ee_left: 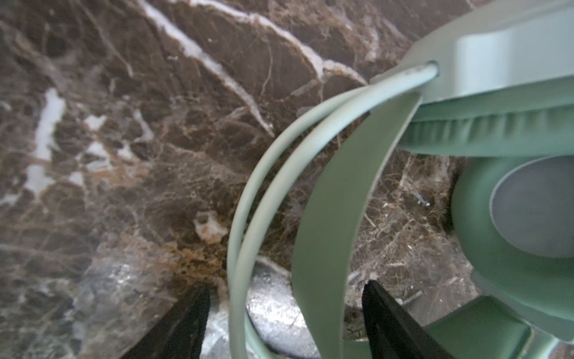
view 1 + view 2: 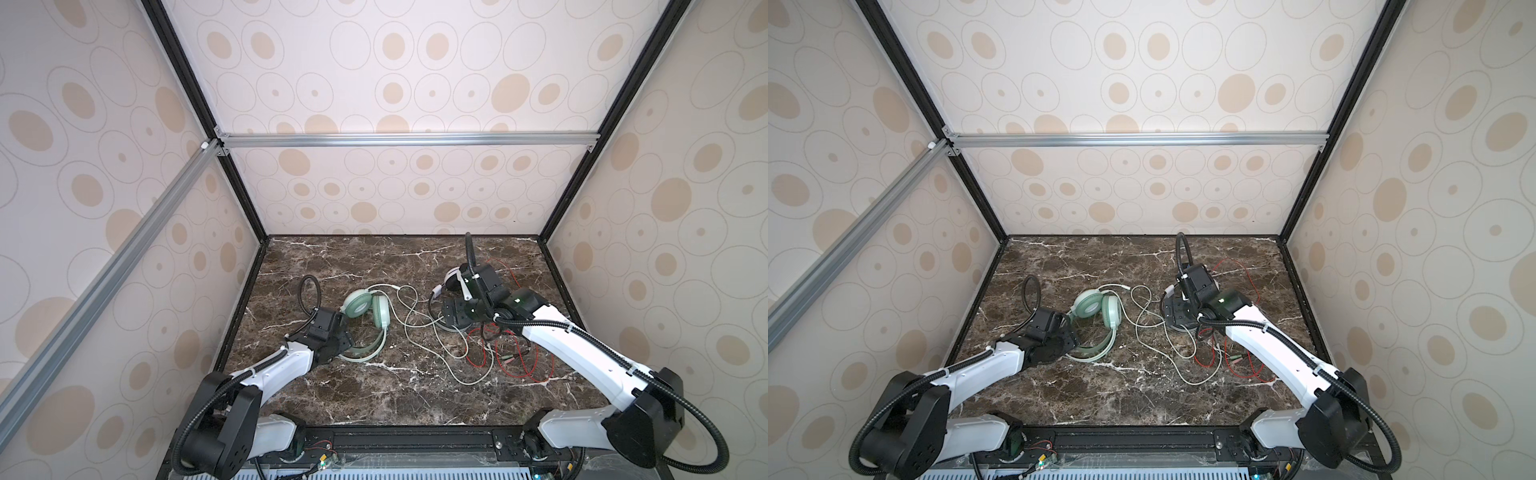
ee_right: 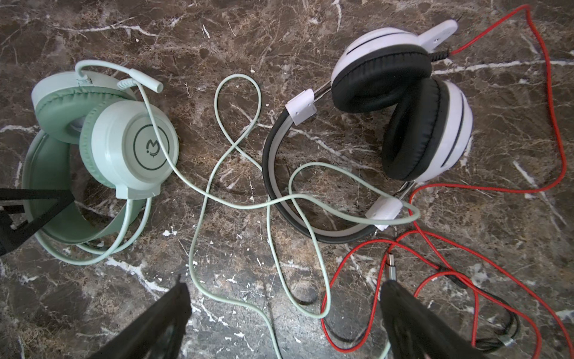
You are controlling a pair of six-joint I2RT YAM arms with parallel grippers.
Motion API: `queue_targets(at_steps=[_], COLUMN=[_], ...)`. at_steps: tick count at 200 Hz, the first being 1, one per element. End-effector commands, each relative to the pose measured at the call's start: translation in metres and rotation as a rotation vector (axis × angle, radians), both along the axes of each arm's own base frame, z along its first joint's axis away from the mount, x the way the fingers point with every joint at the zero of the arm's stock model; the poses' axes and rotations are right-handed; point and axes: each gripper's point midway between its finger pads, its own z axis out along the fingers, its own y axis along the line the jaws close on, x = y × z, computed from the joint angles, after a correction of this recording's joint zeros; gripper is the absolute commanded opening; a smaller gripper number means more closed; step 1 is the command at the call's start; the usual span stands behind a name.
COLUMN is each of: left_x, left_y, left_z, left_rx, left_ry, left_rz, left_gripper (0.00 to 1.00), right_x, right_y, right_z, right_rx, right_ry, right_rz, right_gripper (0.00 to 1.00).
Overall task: Wrap the headphones
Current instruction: 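Close the left gripper on the mint-green headband and hold it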
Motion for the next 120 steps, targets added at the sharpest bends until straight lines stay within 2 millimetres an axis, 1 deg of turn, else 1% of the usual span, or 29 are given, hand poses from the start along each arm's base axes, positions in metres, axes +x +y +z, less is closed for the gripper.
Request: queue_targets(at_steps=[1, 20, 25, 35, 43, 72, 91, 109, 120], left_x=[0.019, 0.03, 0.034, 0.04, 0.045, 0.065, 0.085, 0.103, 0.112], left_y=[-0.003, -0.006, -0.007, -0.007, -0.006, -0.008, -0.01, -0.016, -0.018], left_z=[0.012, 0.015, 0.016, 0.016, 0.017, 0.019, 0.023, 0.026, 0.028], left_rx=[0.048, 0.071, 0.083, 0.11, 0.135, 0.218, 0.293, 0.355, 0.384], left_ry=[-0.025, -0.034, -0.037, -0.027, -0.018, -0.013, -0.02, -0.037, -0.047], left_rz=[-0.029, -0.048, -0.058, -0.075, -0.088, -0.157, -0.235, -0.347, -0.406], left_gripper=[0.66, 0.55, 0.49, 0.32, 0.26, 0.24, 0.16, 0.15, 0.1], right_x=[0.02, 0.032, 0.036, 0.041, 0.044, 0.051, 0.051, 0.047, 0.044], right_y=[0.005, 0.007, 0.007, 0.005, 0.004, 0.004, 0.004, -0.001, -0.004], right_z=[0.015, 0.023, 0.025, 0.027, 0.028, 0.033, 0.039, 0.044, 0.049], right_rx=[-0.001, 0.009, 0.009, 0.01, 0.014, 0.014, 0.0, -0.019, -0.029], right_ry=[-0.037, -0.052, -0.057, -0.059, -0.055, -0.069, -0.083, -0.1, -0.113], right_rz=[0.007, 0.01, 0.008, 0.003, 0.003, 0.013, 0.031, 0.04, 0.042], right_gripper=[0.98, 0.98, 0.98, 0.97, 0.96, 0.95, 0.94, 0.94, 0.94])
